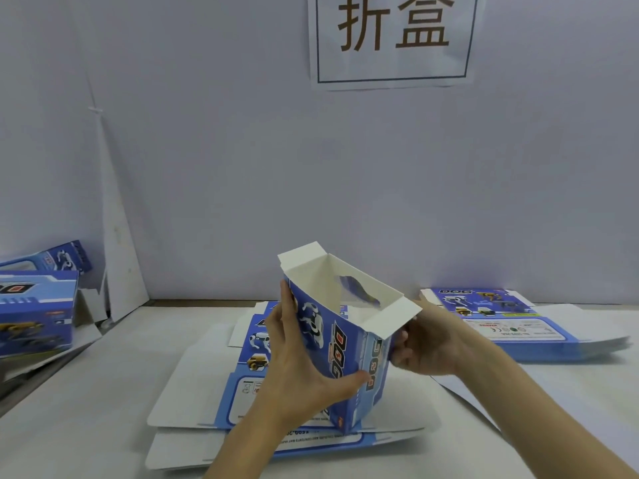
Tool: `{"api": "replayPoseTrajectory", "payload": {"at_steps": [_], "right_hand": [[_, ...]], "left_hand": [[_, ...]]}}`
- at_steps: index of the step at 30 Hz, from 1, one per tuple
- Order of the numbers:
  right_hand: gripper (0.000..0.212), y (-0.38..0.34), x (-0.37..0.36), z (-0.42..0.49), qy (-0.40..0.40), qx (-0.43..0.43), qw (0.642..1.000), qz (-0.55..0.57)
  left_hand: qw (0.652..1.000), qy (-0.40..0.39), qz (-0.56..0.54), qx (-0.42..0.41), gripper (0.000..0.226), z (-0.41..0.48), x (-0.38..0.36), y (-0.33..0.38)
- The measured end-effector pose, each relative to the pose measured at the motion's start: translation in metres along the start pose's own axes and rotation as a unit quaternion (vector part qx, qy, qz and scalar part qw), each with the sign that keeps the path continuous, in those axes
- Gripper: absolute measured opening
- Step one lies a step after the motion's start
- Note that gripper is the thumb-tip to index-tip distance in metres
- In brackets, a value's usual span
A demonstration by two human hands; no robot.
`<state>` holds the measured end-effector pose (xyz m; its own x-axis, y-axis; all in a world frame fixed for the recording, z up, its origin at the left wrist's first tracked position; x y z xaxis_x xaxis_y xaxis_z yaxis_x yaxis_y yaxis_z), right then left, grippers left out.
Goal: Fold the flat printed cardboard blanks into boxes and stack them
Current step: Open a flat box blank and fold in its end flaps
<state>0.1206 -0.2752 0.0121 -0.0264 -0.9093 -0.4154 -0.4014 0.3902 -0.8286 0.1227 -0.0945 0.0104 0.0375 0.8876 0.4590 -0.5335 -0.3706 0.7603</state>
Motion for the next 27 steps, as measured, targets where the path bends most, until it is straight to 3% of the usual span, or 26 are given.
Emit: {"api": "replayPoseTrajectory", "payload": {"at_steps": [5, 7, 10, 17, 19, 22, 24, 27], "right_hand": [[0.002, -0.047, 0.006, -0.009, 0.087, 0.165, 0.982, -0.019], [0.006, -0.074, -0.002, -0.018, 0.106, 0.254, 0.957, -0.096], [0.020, -0.103, -0.020, -0.037, 0.132, 0.373, 0.882, -0.254], [0.026, -0.114, -0.045, -0.056, 0.196, 0.521, 0.711, -0.429], [0.020, -0.116, -0.048, -0.058, 0.194, 0.513, 0.718, -0.429], [0.022, -0.117, -0.052, -0.056, 0.126, 0.443, 0.823, -0.331], [0.025, -0.117, -0.055, -0.055, 0.101, 0.408, 0.871, -0.255], [0.014, -0.113, -0.061, -0.053, 0.099, 0.398, 0.881, -0.236]], "left_hand": [[1.000, -0.012, 0.006, -0.004, 0.122, 0.000, -0.001, 0.002], [1.000, -0.015, -0.001, -0.002, 0.121, 0.001, 0.000, 0.000], [1.000, -0.014, -0.003, 0.002, 0.118, 0.002, 0.002, -0.002], [1.000, -0.001, 0.006, 0.003, 0.119, 0.002, 0.001, -0.002], [1.000, 0.006, 0.014, -0.004, 0.124, 0.000, 0.000, -0.002], [0.999, 0.013, 0.033, -0.011, 0.133, 0.000, -0.004, -0.002], [0.999, 0.017, 0.046, -0.010, 0.134, 0.000, -0.007, -0.002], [0.998, 0.014, 0.061, 0.000, 0.136, -0.001, -0.010, -0.003]]}}
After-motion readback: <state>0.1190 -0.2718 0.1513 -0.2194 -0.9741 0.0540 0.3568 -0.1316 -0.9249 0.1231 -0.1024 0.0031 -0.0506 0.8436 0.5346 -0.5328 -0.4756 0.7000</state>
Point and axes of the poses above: each hand's wrist, its own z-axis towards the middle knuckle, its own x-axis out of the back of the hand, y = z × x, the point moved 6 cm from there along z, towards the middle knuckle, and after that the axes turned 5 degrees about -y, right-handed, at the moved point
